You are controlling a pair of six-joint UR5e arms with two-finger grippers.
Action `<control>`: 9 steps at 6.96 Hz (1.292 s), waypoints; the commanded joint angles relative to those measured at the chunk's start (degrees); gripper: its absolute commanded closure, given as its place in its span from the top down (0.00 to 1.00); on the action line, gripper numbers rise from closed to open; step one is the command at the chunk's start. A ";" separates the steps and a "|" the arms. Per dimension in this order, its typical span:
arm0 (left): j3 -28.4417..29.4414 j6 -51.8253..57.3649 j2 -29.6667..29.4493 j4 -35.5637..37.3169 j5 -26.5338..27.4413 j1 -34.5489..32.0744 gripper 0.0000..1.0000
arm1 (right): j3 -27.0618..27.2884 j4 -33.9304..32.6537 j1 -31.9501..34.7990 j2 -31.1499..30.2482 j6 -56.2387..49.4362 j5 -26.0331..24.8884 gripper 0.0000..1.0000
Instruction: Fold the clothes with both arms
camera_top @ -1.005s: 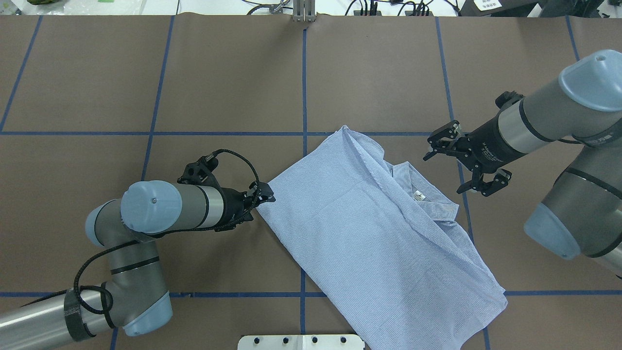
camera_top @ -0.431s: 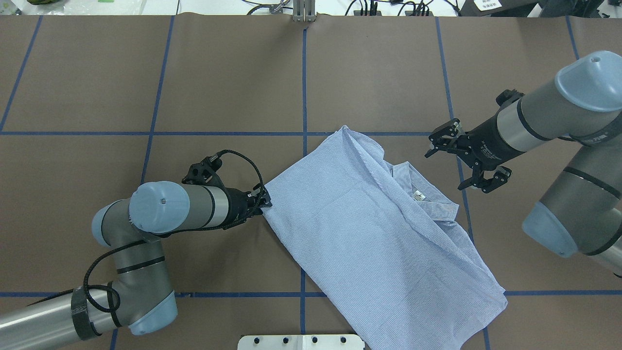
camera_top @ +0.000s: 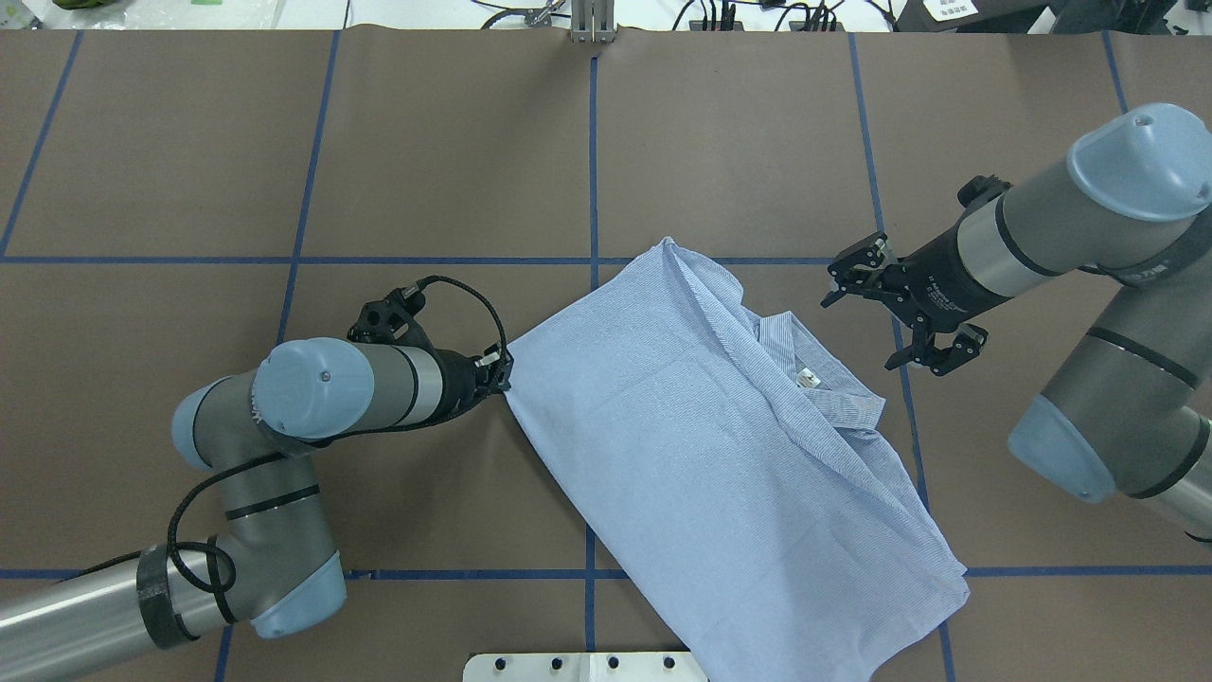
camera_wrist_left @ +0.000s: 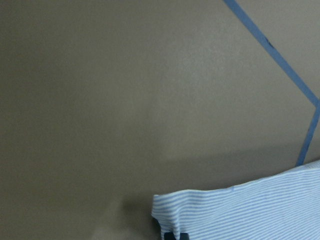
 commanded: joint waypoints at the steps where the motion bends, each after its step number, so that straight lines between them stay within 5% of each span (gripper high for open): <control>1: 4.73 12.36 -4.01 1.44 0.84 -8.53 0.00 | -0.04 -0.08 -0.26 0.70 0.07 -0.12 1.00; 2: 12.78 16.23 -10.22 0.91 0.84 -12.15 0.00 | -0.04 -0.08 -0.44 0.88 0.07 -0.30 1.00; 4: 38.92 21.60 -24.01 -13.53 0.66 -15.69 0.00 | 0.05 0.01 -2.27 2.28 -0.02 -6.05 1.00; 5: 40.62 24.42 -25.73 -13.60 0.31 -16.92 0.00 | 0.05 -0.08 -4.11 3.07 -0.02 -11.49 1.00; 6: 40.55 26.71 -25.23 -13.60 -0.13 -17.19 0.99 | -0.04 -0.08 -4.66 3.60 -0.02 -12.24 1.00; 7: 35.33 27.78 -21.91 -13.25 -0.91 -17.72 1.00 | -1.52 -0.60 -5.62 6.65 -0.02 -13.38 1.00; 9: 17.60 28.14 -7.88 -12.81 -10.90 -21.13 1.00 | -4.07 -7.59 -14.19 13.85 -2.54 -23.09 1.00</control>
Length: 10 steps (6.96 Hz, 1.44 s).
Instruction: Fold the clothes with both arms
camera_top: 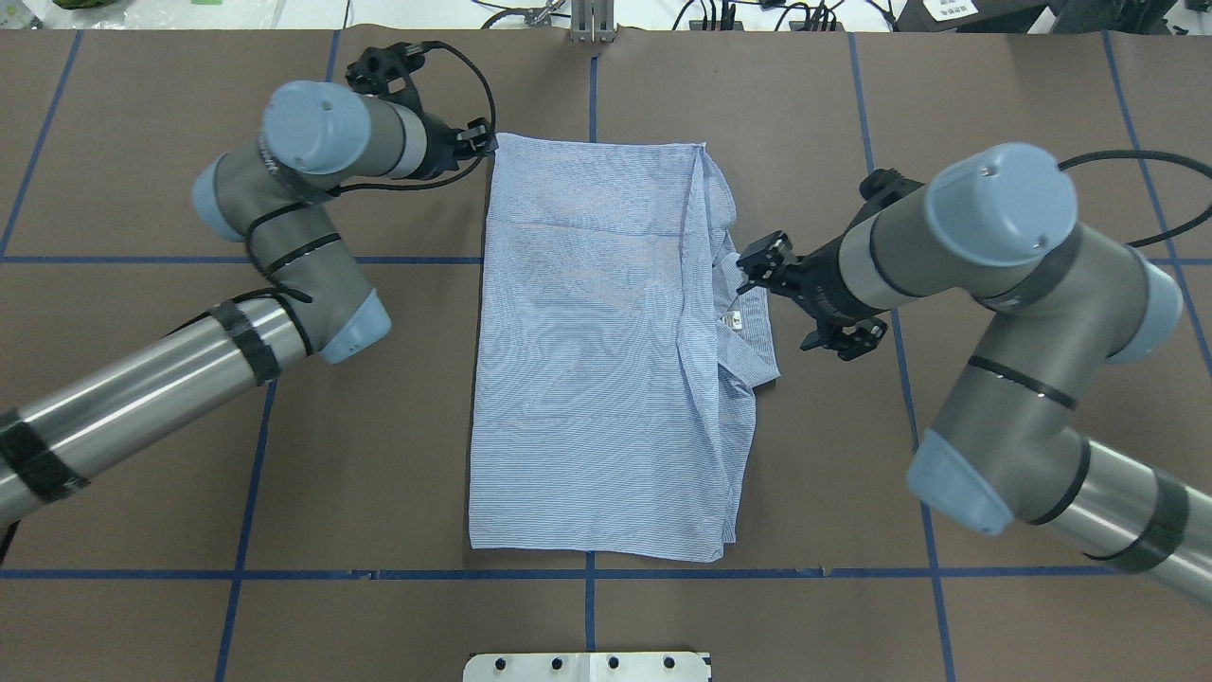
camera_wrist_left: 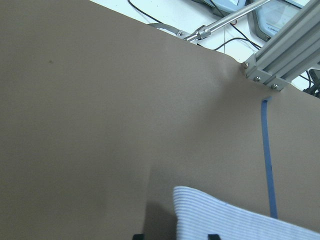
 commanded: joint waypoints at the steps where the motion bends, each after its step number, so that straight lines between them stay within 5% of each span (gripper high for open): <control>1: -13.31 0.37 10.85 0.19 -4.72 -2.35 1.00 | -1.73 -9.39 -9.25 6.30 -11.41 -9.93 1.00; 6: -15.54 0.28 11.42 0.80 -4.72 -2.88 1.00 | -7.71 -15.23 -12.55 6.94 -36.44 -14.98 1.00; 10: -16.34 0.10 11.50 1.07 -4.63 -3.31 1.00 | -3.27 -15.42 -6.31 -3.57 -49.72 -14.90 1.00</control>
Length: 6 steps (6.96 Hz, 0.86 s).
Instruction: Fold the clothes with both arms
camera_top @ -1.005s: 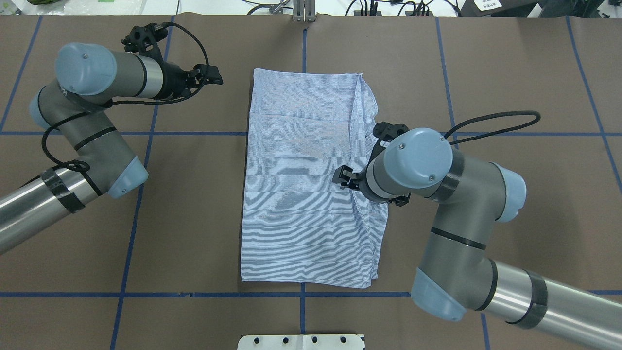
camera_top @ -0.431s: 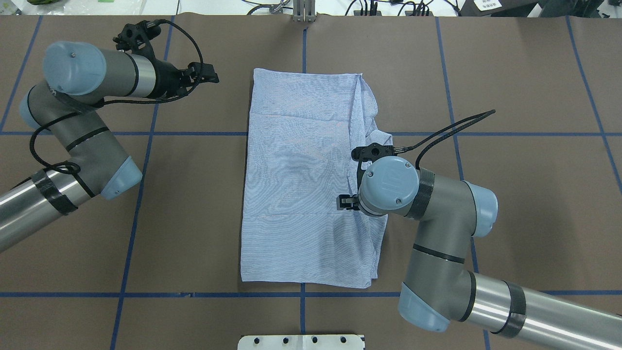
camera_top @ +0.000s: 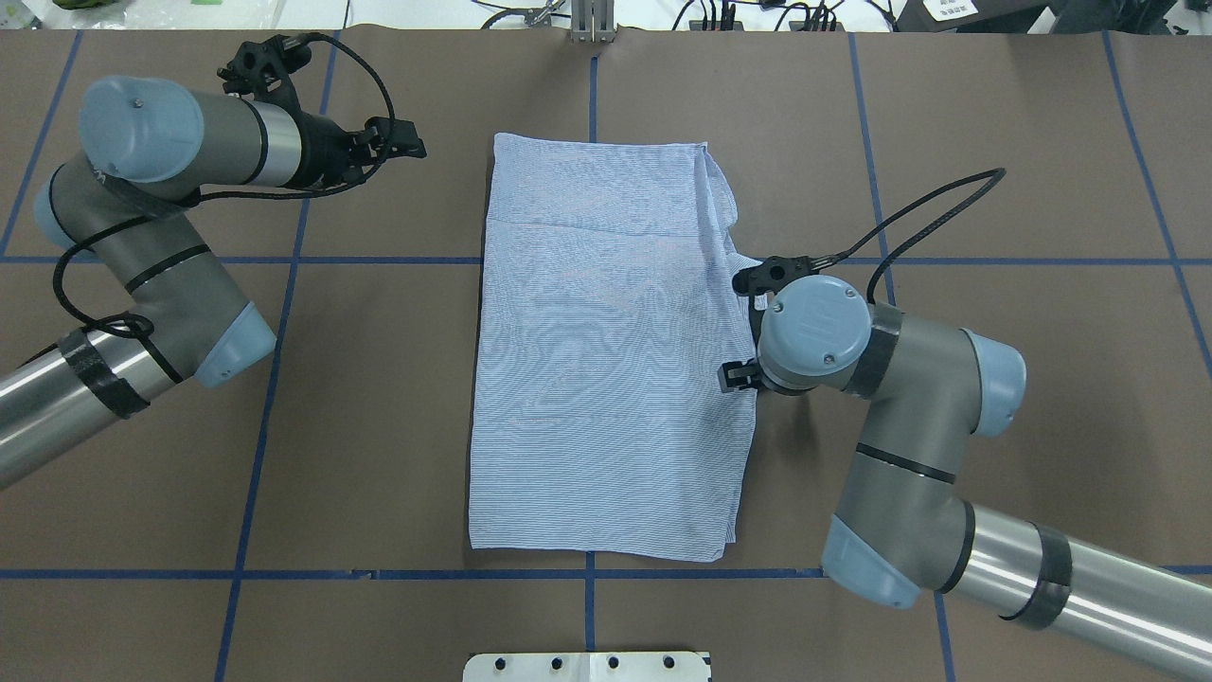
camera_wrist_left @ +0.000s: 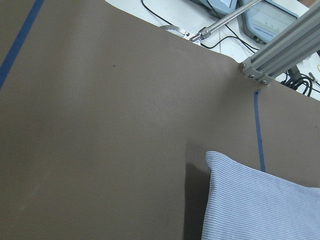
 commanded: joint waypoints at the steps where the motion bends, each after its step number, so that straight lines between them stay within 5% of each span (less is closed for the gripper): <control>1: -0.81 -0.01 0.05 0.45 -0.08 -0.37 1.00 | 7.03 -0.38 1.64 -6.28 -2.84 0.59 1.00; 3: -3.62 0.08 0.14 3.96 -0.09 -0.54 1.00 | 8.21 -0.21 0.15 -4.90 6.14 0.51 1.00; 6: -9.68 0.17 2.50 9.15 -0.17 -0.54 1.00 | 10.13 1.36 -7.21 -1.64 39.31 0.07 1.00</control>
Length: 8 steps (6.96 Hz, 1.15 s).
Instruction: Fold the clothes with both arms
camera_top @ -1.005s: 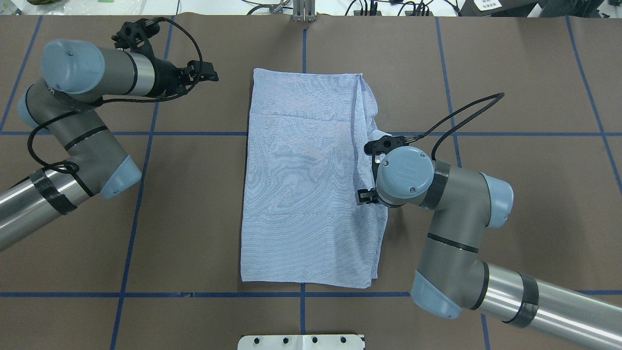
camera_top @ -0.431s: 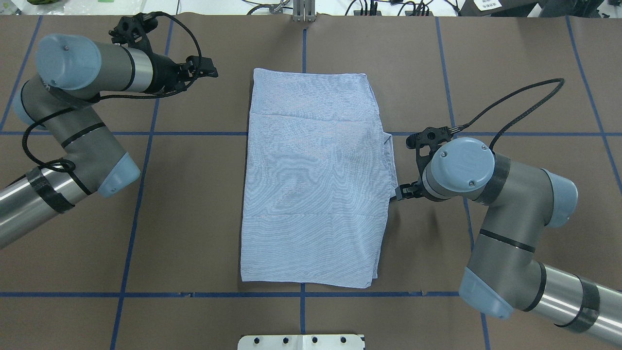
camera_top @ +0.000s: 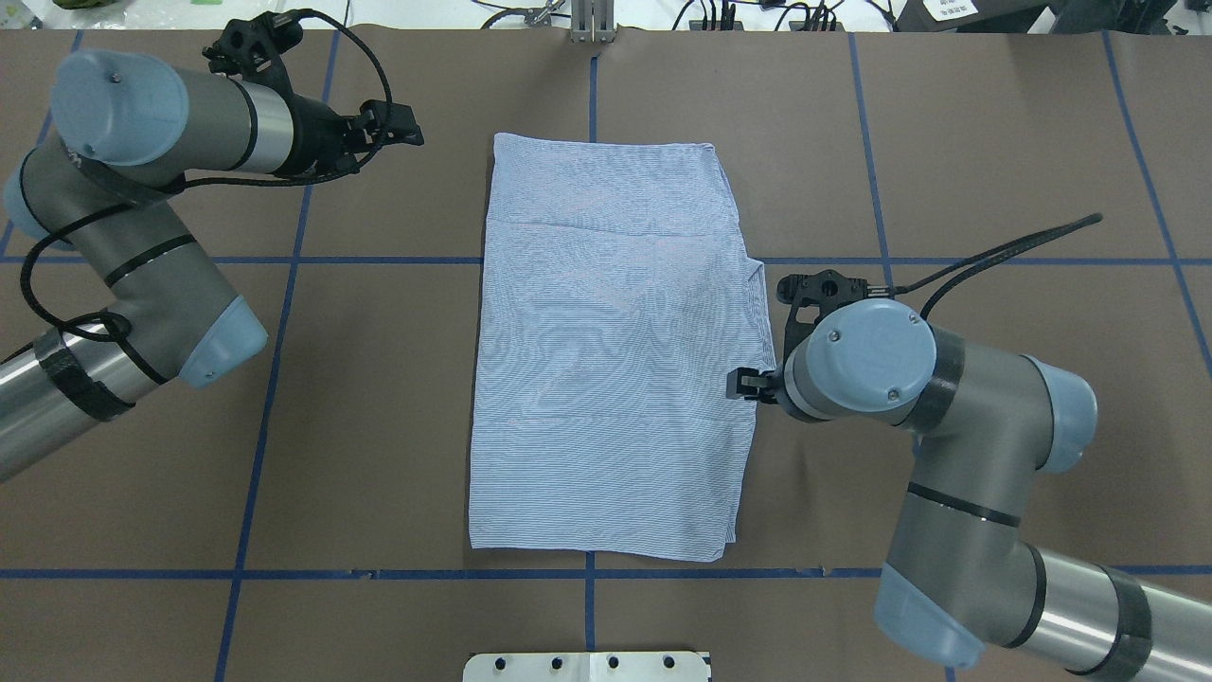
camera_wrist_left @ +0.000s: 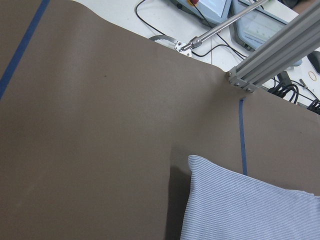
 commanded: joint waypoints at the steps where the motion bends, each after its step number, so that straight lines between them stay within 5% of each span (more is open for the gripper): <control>1: -2.13 0.09 1.39 1.41 0.02 -0.01 1.00 | 1.64 2.31 -5.20 1.31 28.16 -0.54 1.00; 4: -2.13 0.17 2.70 1.41 0.46 -0.10 1.00 | 1.64 2.77 -11.36 2.62 57.30 -7.30 0.96; 8: -2.48 -0.35 2.80 1.32 0.64 -0.10 1.00 | 0.85 2.77 -15.59 2.72 64.32 -11.70 0.95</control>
